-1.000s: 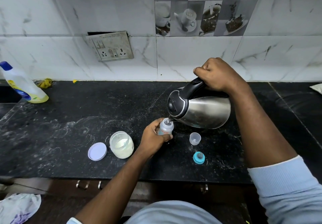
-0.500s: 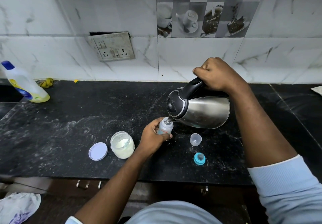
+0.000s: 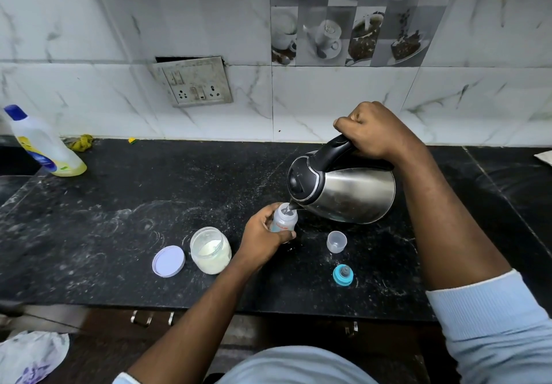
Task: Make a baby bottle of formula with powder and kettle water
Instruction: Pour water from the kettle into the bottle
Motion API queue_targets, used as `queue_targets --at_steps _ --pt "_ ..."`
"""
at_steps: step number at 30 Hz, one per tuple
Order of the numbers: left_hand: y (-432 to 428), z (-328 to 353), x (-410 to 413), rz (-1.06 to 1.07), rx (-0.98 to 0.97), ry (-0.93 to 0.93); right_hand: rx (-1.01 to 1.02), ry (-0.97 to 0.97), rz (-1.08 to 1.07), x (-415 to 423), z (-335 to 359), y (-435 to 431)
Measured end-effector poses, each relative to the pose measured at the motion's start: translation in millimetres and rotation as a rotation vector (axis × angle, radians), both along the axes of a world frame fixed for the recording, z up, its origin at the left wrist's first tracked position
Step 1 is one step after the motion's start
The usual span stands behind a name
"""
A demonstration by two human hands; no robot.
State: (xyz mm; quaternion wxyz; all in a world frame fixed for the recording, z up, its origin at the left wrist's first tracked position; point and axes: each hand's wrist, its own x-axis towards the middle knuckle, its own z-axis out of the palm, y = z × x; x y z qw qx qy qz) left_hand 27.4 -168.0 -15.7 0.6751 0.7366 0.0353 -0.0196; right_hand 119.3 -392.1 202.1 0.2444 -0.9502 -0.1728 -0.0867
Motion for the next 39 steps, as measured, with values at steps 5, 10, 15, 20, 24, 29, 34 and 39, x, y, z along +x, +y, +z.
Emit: queue_targets --at_steps 5,10,15,20,24,29,34,39 --pt "1.7 3.6 0.9 0.010 -0.020 -0.005 0.101 0.017 -0.022 3.0 -9.0 -9.6" --pt "4.2 11.7 0.9 0.013 -0.048 -0.021 0.267 0.053 -0.069 9.4 -22.2 -22.1" --pt "4.8 23.1 2.0 0.023 -0.104 -0.030 0.596 0.129 -0.161 24.1 -41.0 -38.2" --pt "5.7 22.2 -6.6 0.001 -0.093 -0.044 0.989 0.162 -0.254 40.5 -65.2 -51.9" --pt "3.8 9.3 -16.2 0.006 -0.066 0.006 1.250 0.178 -0.356 52.6 -98.2 -42.8" --pt "-4.8 -2.2 -28.8 0.021 -0.056 0.043 1.389 0.272 -0.396 70.2 -140.3 -23.9" --pt "-9.2 -11.9 -36.0 0.046 -0.063 0.061 1.380 0.317 -0.416 82.8 -171.5 -1.8" --pt "-9.8 -15.0 -40.7 0.089 -0.087 0.041 1.354 0.352 -0.432 93.7 -187.2 11.2"
